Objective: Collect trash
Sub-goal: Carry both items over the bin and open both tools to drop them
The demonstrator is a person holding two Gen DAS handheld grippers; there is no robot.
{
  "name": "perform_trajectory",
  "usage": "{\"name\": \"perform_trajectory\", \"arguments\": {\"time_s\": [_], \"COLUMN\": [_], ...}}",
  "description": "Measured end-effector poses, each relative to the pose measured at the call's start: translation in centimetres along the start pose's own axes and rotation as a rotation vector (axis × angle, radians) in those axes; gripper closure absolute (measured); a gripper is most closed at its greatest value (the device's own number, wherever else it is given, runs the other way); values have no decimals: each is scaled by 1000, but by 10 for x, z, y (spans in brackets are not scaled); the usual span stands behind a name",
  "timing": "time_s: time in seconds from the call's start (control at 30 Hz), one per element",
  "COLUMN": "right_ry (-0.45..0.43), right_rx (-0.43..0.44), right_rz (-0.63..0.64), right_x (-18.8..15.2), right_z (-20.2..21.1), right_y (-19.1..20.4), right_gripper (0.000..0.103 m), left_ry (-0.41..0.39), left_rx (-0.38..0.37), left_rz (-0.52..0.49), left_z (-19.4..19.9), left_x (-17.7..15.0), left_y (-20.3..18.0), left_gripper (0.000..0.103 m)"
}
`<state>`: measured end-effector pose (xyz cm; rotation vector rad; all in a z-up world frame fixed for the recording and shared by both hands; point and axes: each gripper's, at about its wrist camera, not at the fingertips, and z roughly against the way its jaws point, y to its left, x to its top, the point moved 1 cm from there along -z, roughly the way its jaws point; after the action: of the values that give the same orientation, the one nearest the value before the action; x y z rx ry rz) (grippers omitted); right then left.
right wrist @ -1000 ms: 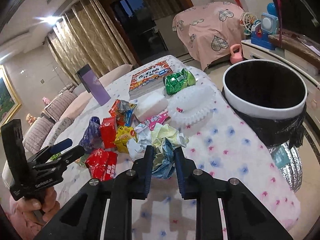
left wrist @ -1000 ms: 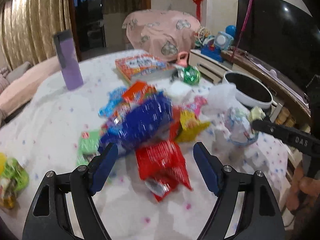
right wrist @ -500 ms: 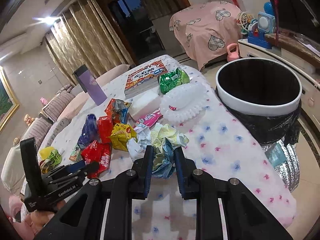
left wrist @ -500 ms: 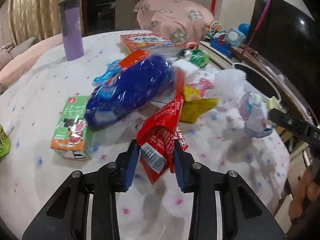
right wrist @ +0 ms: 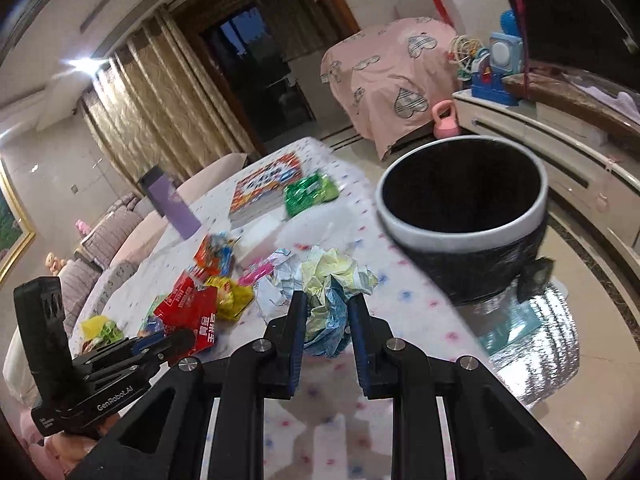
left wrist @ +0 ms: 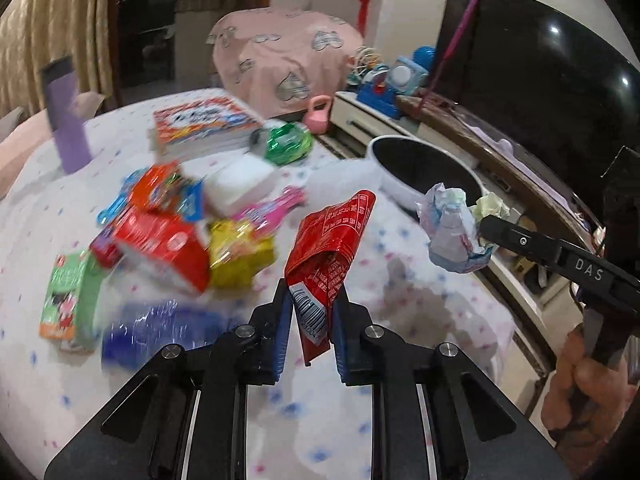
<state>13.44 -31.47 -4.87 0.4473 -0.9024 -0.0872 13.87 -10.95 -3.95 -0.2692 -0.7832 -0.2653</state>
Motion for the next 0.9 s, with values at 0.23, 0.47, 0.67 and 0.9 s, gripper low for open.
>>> {"name": "perform_trajectory", "arguments": {"time_s": [0.23,0.47,0.67,0.9], "right_ry": [-45,-73,-79,-62], "right_rx": [-34,-69,-104,-148], "right_rz": [-24,-32,-27,-7], "right_x": [19,40,58,85], "right_z": [12,14,7,-9], "right_y": [-28,-52,-71,-96], "right_gripper": [81,81,81,81], "left_ry": [-22,-25,0,35], "left_rx": [-45,-58,-73,-91], "left_rz": [-39,-85,-122,-144], "left_z": [-11,-34,-63,-96], "left_x": [28,53,71,99], "left_y": [-28,-58,-81,-104], "left_gripper": [86,86,86,86]}}
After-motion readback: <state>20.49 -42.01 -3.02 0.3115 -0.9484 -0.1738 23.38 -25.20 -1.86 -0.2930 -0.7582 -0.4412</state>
